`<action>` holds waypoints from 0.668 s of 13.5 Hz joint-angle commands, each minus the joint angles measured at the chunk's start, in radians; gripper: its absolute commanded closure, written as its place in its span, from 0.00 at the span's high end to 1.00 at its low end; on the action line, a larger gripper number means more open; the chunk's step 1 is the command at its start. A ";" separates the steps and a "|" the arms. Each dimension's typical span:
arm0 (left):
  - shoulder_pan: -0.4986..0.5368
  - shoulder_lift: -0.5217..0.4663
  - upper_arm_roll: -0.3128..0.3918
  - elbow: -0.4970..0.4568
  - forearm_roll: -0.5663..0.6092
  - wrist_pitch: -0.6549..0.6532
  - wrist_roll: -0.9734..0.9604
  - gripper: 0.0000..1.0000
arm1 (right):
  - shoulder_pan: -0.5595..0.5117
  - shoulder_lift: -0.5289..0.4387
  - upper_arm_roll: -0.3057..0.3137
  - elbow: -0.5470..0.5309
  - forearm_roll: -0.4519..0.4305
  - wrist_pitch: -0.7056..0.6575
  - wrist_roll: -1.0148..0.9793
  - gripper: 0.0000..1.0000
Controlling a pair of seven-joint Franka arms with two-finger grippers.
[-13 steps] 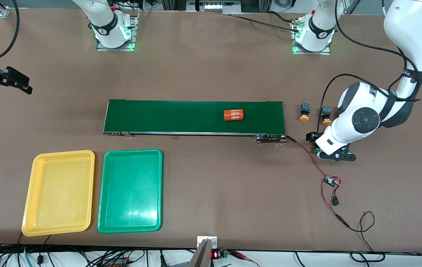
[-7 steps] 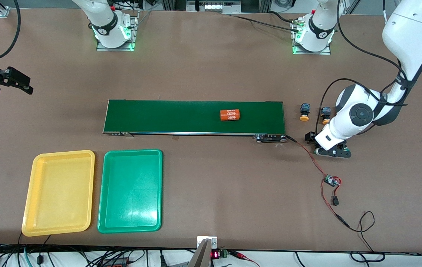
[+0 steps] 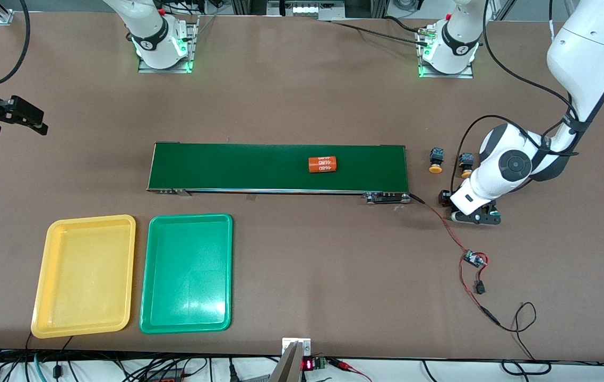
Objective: Sort buttons by color to trays
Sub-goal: 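Lower the left gripper onto a green-capped button and grasp it, then carry the green button onto the conveyor belt and release it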
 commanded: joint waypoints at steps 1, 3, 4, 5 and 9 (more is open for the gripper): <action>0.008 -0.025 -0.006 -0.004 0.032 -0.027 -0.022 0.31 | 0.002 -0.001 -0.001 0.005 0.013 -0.007 0.000 1.00; 0.008 -0.057 -0.037 0.011 0.030 -0.082 -0.027 0.30 | 0.002 -0.001 -0.001 0.005 0.013 -0.007 0.000 1.00; 0.010 -0.069 -0.073 0.032 0.027 -0.136 -0.038 0.30 | 0.002 0.002 -0.001 0.005 0.013 -0.009 0.000 1.00; 0.011 -0.079 -0.106 0.061 0.021 -0.198 -0.048 0.30 | 0.002 0.002 -0.001 0.005 0.013 -0.009 0.000 1.00; 0.019 -0.089 -0.326 0.138 0.001 -0.429 -0.212 0.30 | 0.002 0.002 -0.001 0.005 0.013 -0.002 0.000 1.00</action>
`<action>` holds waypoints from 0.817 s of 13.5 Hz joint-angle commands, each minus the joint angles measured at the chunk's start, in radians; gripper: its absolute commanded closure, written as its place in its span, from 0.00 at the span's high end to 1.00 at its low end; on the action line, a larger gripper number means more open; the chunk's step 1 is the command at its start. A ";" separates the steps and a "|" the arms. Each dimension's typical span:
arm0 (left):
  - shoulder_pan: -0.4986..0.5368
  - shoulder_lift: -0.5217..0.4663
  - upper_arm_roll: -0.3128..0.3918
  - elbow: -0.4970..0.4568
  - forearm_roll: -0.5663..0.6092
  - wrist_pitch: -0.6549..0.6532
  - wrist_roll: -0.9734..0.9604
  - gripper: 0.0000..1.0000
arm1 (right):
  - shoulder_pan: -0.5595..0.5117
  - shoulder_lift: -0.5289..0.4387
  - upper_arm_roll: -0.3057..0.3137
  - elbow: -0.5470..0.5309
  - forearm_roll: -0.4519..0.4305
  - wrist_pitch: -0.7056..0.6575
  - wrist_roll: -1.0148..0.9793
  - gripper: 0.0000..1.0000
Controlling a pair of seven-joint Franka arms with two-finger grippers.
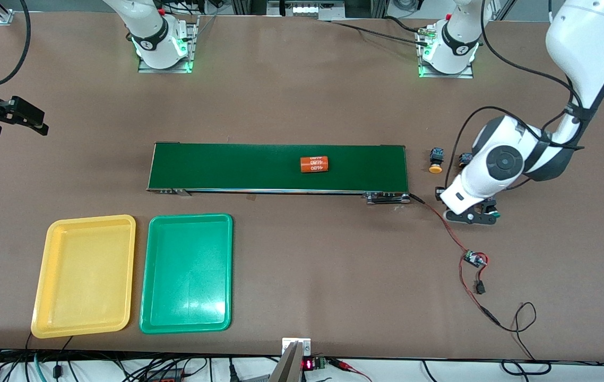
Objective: Sort buttons by color to trays
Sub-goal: 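Carry the green button onto the conveyor belt and release it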
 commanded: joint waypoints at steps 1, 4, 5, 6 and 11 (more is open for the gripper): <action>0.008 -0.016 -0.145 0.011 -0.014 -0.079 -0.149 0.30 | 0.002 0.000 -0.001 0.005 0.013 -0.001 0.000 1.00; -0.020 0.027 -0.257 0.001 -0.021 -0.071 -0.367 0.30 | 0.003 0.000 -0.001 0.005 0.011 0.002 0.000 1.00; -0.044 0.050 -0.265 0.001 -0.019 -0.068 -0.414 0.30 | 0.002 0.000 -0.001 0.005 0.013 0.005 0.000 1.00; -0.075 0.064 -0.264 -0.003 -0.019 -0.056 -0.454 0.30 | 0.003 0.000 -0.001 0.005 0.013 0.005 0.000 1.00; -0.156 0.122 -0.245 -0.086 -0.004 0.112 -0.632 0.30 | 0.005 0.000 0.000 0.005 0.014 0.006 0.001 1.00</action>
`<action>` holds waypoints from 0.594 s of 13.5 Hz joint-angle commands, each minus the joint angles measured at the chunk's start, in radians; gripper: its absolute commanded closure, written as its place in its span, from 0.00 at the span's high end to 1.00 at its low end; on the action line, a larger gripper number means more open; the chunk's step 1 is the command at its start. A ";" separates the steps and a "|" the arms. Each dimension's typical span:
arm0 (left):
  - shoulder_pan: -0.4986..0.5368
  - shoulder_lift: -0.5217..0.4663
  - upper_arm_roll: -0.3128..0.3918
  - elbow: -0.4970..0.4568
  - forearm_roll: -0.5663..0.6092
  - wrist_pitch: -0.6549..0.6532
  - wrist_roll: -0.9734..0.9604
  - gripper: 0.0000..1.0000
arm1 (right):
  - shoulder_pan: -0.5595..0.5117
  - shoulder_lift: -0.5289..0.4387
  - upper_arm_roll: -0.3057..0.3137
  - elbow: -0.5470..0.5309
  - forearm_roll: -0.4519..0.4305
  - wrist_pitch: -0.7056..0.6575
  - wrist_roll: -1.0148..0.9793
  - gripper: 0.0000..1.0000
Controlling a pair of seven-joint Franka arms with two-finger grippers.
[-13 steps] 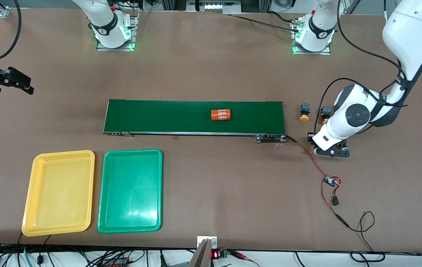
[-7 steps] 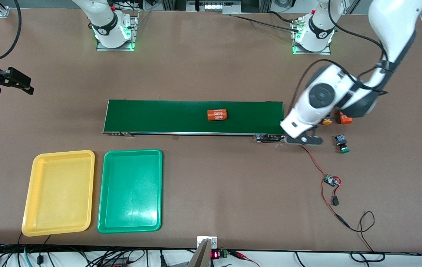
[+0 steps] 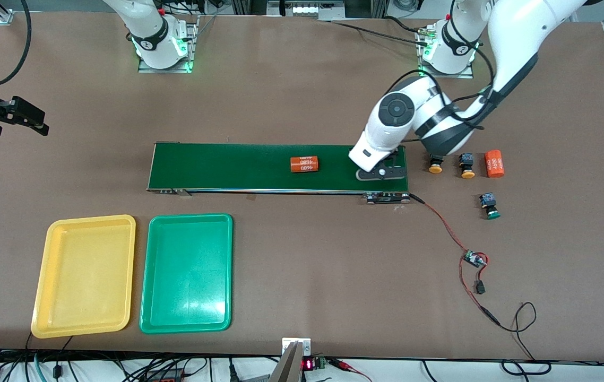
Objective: Sort buttons by color to trays
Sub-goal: 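Carry the green button onto the conveyor belt and release it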
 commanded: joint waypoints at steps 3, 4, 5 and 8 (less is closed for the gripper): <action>-0.066 0.014 0.075 -0.013 0.012 0.083 -0.056 0.31 | 0.008 -0.002 0.000 0.008 0.008 0.002 -0.002 1.00; -0.067 0.014 0.075 -0.014 0.053 0.083 -0.057 0.40 | 0.008 -0.002 0.000 0.009 0.010 0.004 -0.002 1.00; -0.067 0.014 0.075 -0.014 0.084 0.083 -0.062 0.72 | 0.008 -0.003 0.000 0.009 0.011 0.002 0.000 1.00; -0.049 -0.017 0.060 0.003 0.086 0.056 -0.060 1.00 | 0.005 -0.011 -0.003 0.011 0.011 -0.008 0.001 1.00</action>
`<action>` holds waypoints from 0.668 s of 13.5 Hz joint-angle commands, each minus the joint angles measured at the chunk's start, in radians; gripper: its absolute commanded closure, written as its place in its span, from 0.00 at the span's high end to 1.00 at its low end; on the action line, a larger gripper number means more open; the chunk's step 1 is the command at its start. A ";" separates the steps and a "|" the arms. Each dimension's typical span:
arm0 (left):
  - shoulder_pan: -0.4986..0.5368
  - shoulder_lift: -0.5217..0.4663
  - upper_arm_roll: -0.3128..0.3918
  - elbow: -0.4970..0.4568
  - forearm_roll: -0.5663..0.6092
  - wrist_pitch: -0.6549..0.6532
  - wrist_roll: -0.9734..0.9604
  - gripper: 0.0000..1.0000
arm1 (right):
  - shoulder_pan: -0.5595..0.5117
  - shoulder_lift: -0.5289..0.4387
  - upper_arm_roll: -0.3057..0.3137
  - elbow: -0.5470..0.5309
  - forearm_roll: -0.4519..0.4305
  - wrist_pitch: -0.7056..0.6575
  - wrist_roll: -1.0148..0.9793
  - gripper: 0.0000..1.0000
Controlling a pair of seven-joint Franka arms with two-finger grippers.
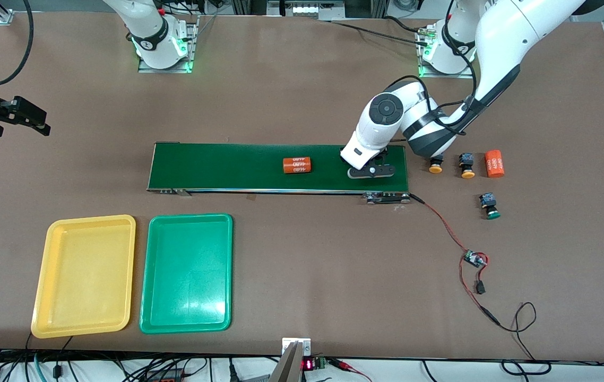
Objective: Sort buttons by color to trays
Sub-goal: 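Carry the green button onto the conveyor belt and release it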
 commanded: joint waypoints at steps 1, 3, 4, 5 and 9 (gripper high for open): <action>0.005 -0.052 -0.004 0.044 0.024 -0.076 -0.007 1.00 | -0.002 -0.011 -0.004 0.010 0.013 -0.015 0.003 1.00; 0.005 -0.053 -0.017 0.125 0.024 -0.198 0.005 1.00 | 0.000 -0.011 -0.003 0.012 0.013 -0.015 0.000 1.00; 0.005 -0.053 -0.019 0.174 0.024 -0.275 0.039 1.00 | 0.000 -0.011 -0.001 0.012 0.013 -0.015 0.000 1.00; 0.005 -0.053 -0.019 0.214 0.024 -0.350 0.088 1.00 | 0.000 -0.011 -0.001 0.012 0.013 -0.015 0.000 1.00; 0.135 -0.055 -0.017 0.288 0.024 -0.481 0.333 1.00 | 0.000 -0.013 -0.001 0.013 0.010 -0.018 -0.002 1.00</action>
